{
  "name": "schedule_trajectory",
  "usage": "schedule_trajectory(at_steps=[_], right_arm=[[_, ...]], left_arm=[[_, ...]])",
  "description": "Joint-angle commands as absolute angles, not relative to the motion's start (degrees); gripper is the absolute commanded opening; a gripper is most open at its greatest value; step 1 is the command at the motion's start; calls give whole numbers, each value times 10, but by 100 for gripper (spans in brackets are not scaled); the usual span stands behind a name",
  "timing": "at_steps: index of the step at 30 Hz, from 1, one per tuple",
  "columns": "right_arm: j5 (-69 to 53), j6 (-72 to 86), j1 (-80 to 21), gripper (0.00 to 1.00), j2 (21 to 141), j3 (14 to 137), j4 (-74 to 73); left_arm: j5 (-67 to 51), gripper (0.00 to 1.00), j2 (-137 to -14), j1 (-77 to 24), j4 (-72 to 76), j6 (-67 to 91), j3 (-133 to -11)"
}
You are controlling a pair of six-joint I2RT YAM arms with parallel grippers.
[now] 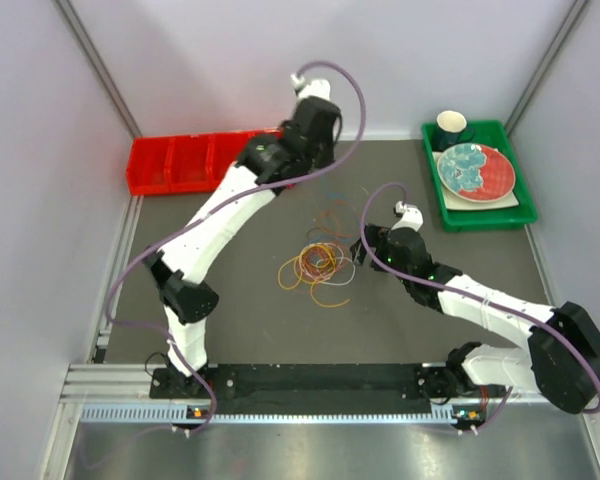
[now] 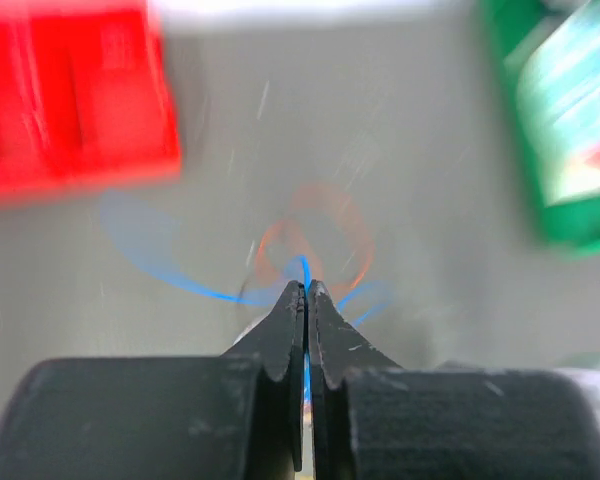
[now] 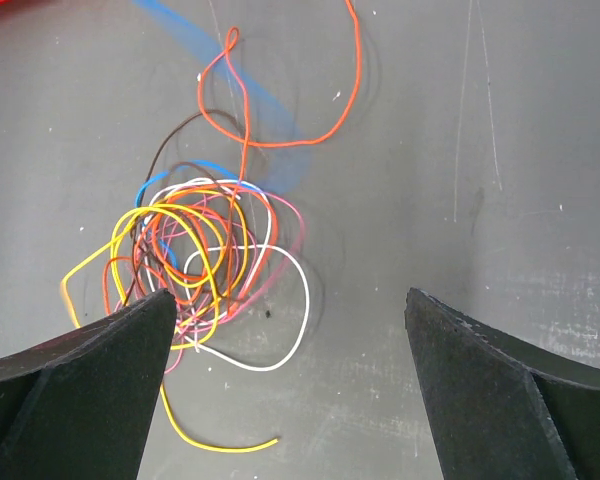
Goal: Untangle the cables
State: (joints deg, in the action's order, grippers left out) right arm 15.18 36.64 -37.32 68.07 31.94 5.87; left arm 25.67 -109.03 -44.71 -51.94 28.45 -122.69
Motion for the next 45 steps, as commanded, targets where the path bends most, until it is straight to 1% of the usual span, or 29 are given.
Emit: schedule_trajectory(at_steps=[1,3,5,7,8,12,13,17,21,24,27,33,41,42,45], right_arm=[[157,369,-374,95,681,345,65],[158,370,-374,95,679,344,65],[161,371,-374,95,678,343,64],[161,372,-374,95,677,342,64],[162,372,-374,95,677,341,64],[163,373,-374,95,670,337,65],[162,372,-374,95,670,336,65],[162,374,-374,95,664,332,66],[160,374,-374,95,664,332,65],[161,374,-374,95,664,332,66],[161,374,-374,95,664,332,66],[161,374,-374,95,664,333,64],[161,374,-375,95,665,334,64],[160,374,-374,95,665,334,64],[161,374,-374,95,664,334,63]], left_arm=[[267,0,-1051,-446,-556,194,-1426],[257,0,-994,-446,-482,182,-1398],[263,0,-925,-446,-407,167,-1309],[296,0,-888,-446,-379,166,-1221],[308,0,-861,-446,-374,168,-1197],[338,0,-815,-446,-395,192,-1080],[351,0,-807,-446,-400,207,-1021],[402,0,-759,-439,-421,265,-875],[372,0,-726,-387,-417,340,-721],[323,0,-718,-344,-403,361,-653],[294,0,-721,-325,-390,362,-623],[273,0,-745,-324,-369,365,-613],[200,0,-817,-324,-307,373,-578],[196,19,-827,-324,-308,367,-580],[180,68,-853,-324,-337,362,-605]])
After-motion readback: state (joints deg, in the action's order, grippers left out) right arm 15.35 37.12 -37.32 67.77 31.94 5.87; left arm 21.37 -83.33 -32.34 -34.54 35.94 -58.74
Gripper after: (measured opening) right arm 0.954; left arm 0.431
